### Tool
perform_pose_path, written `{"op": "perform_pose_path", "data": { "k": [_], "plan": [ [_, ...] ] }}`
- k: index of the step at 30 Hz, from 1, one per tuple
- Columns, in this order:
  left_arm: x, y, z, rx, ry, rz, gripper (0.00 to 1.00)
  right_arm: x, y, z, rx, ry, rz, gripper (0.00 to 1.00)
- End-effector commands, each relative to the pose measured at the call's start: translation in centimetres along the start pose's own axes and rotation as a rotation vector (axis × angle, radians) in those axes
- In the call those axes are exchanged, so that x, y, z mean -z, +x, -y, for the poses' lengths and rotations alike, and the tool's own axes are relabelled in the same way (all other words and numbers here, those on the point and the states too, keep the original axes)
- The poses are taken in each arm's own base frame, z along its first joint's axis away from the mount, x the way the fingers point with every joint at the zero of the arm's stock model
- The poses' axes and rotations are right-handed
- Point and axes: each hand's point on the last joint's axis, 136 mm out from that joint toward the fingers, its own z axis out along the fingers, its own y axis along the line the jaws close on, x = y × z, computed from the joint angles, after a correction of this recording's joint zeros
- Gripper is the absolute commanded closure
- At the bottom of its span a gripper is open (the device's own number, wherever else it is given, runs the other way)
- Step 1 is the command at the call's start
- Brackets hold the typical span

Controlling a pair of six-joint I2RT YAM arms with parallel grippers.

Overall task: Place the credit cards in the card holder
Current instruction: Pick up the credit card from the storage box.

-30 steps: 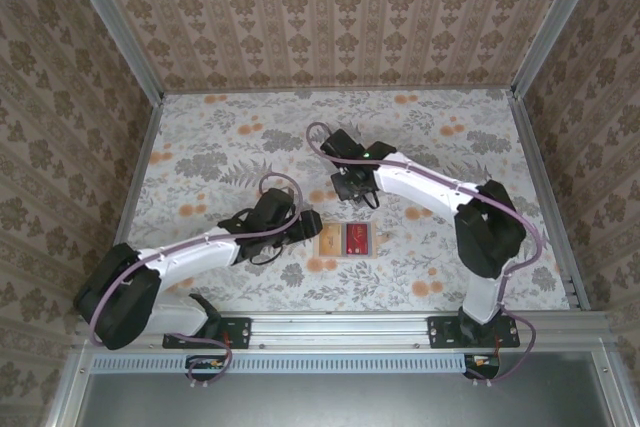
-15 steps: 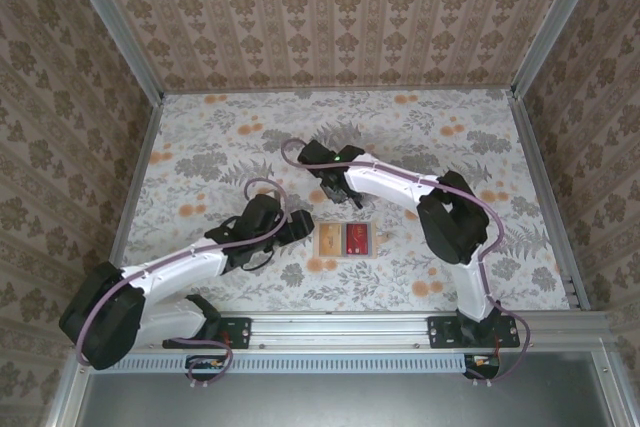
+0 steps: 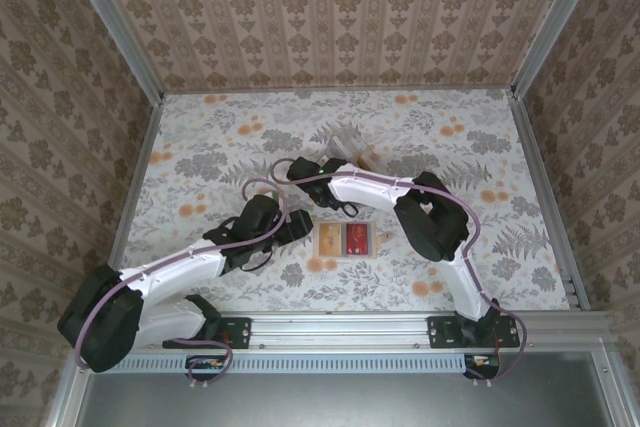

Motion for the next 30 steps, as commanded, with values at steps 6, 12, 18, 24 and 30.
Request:
{"op": "perform_pose_path", "data": {
  "k": [6, 12, 18, 24, 30],
  "plan": [
    [0.3, 0.1, -1.0, 0.028, -0.02, 0.01, 0.08, 0.5, -0.9, 1.9, 0.012, 0.1, 0.047, 0.76],
    [0.2, 0.1, -1.0, 0.03, -0.022, 0.005, 0.08, 1.0, -0.8, 2.3, -0.002, 0.098, 0.059, 0.83],
    [0.2, 0.2, -1.0, 0.033, -0.023, -0.001, 0.08, 1.6, -0.7, 2.7, -0.021, 0.082, 0.067, 0.87],
    [0.2, 0.1, -1.0, 0.033, -0.022, 0.001, 0.08, 2.1, -0.6, 2.7, -0.039, 0.042, 0.065, 0.89],
    [0.1, 0.1, -1.0, 0.034, -0.024, -0.004, 0.08, 2.3, -0.4, 1.0, -0.055, -0.073, 0.048, 0.92]
  ]
}}
